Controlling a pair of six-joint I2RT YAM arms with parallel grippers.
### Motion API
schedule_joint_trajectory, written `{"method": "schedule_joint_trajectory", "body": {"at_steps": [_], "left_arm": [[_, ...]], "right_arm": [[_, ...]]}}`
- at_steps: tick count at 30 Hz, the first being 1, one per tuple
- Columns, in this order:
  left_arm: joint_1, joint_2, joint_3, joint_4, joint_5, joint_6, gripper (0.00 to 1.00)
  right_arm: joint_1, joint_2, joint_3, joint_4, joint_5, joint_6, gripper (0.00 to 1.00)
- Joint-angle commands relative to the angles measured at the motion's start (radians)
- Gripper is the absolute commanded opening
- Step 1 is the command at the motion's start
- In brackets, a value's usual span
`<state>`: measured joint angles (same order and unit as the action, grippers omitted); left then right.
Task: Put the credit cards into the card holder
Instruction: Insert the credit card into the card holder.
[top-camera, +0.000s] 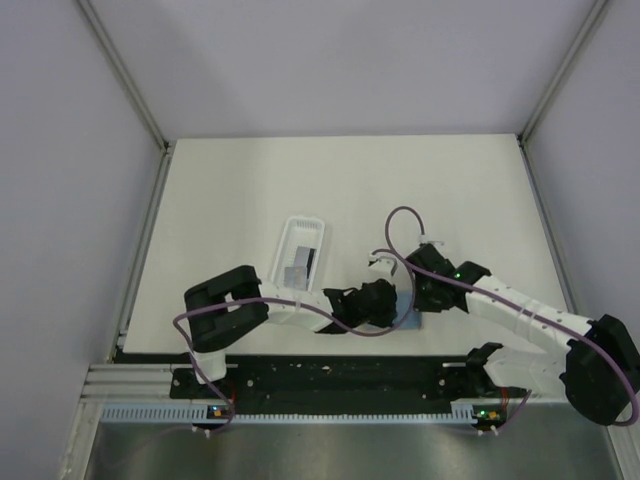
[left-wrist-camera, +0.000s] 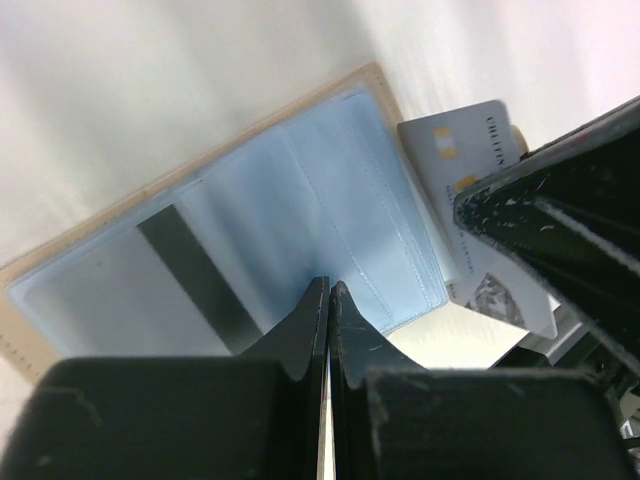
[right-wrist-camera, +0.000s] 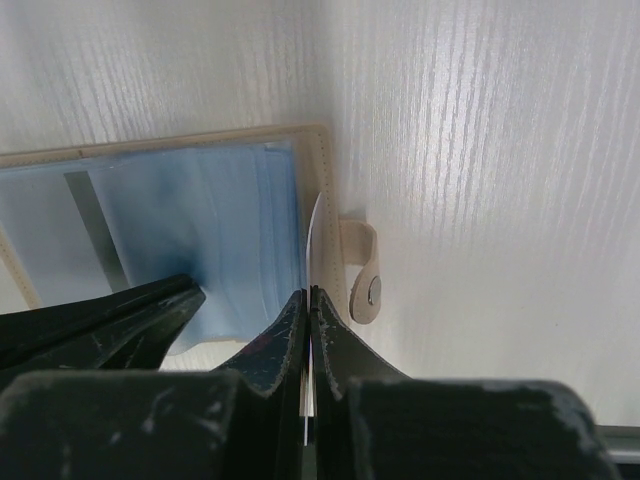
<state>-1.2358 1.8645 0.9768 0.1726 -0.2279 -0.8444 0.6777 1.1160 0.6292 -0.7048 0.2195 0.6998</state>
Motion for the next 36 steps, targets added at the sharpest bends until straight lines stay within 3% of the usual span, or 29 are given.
{"method": "schedule_joint_trajectory", "body": {"at_steps": [1, 12, 18, 22, 27, 36], "left_arm": [[0.007, -0.06, -0.065, -0.147, -0.059, -0.019, 0.0], [0.009, -0.111, -0.116, -0.163, -0.071, -0.025, 0.0], [0.009, -0.102, -0.11, -0.168, -0.068, -0.022, 0.0], [0.009, -0.108, -0.115, -0.168, -0.071, -0.025, 0.0], [0.009, -0.111, -0.115, -0.168, -0.071, -0.027, 0.0], [0.009, -0.116, -0.118, -0.168, -0.076, -0.027, 0.0]], "right_arm": [[-0.004, 0.039, -0.022, 0.03, -0.002, 0.009, 0.0], [-0.006, 0.001, -0.019, 0.028, 0.012, 0.003, 0.0], [-0.006, -0.183, -0.005, 0.033, 0.037, -0.023, 0.0], [-0.006, -0.277, -0.016, 0.106, -0.08, -0.068, 0.0], [-0.006, -0.219, -0.029, 0.202, -0.278, -0.089, 0.0], [-0.004, -0.127, -0.036, 0.166, -0.163, -0.037, 0.0]]}}
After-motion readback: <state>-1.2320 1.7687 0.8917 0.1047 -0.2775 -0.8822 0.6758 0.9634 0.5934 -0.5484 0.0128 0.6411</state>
